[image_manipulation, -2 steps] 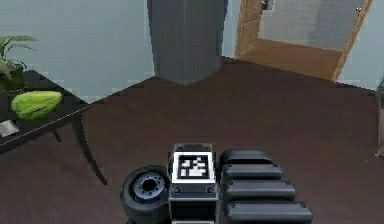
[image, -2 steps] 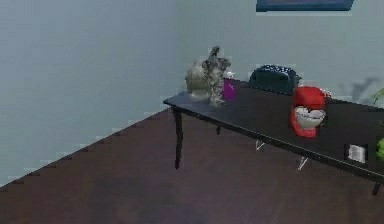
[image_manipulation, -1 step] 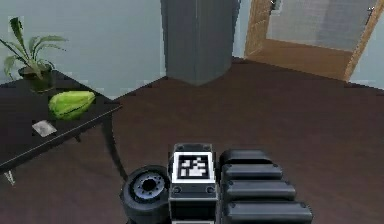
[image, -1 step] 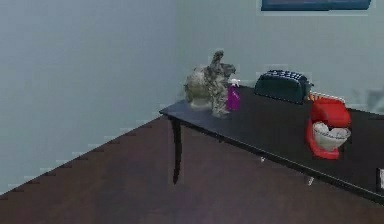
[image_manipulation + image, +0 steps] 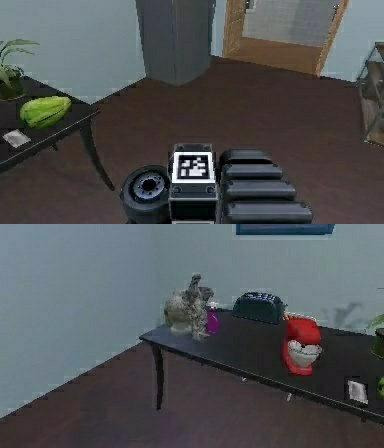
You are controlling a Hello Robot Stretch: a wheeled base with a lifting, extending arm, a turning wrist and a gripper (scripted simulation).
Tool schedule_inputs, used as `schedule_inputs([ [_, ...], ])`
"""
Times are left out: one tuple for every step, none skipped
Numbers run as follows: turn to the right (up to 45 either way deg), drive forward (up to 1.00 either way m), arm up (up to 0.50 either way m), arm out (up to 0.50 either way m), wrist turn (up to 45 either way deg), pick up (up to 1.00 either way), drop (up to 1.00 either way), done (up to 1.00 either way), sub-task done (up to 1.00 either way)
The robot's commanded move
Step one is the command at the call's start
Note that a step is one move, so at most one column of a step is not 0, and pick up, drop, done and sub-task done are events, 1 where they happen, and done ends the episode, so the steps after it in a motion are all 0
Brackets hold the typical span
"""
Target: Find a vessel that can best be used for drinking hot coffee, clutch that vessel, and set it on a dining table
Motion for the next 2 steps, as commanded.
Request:
schedule_inputs([
  [0.0, 0.55, 0.00, 0.00, 0.0, 0.00, 0.00, 0.00, 0.00],
  [-45.0, 0.00, 0.00, 0.00, 0.0, 0.00, 0.00, 0.00, 0.00],
])
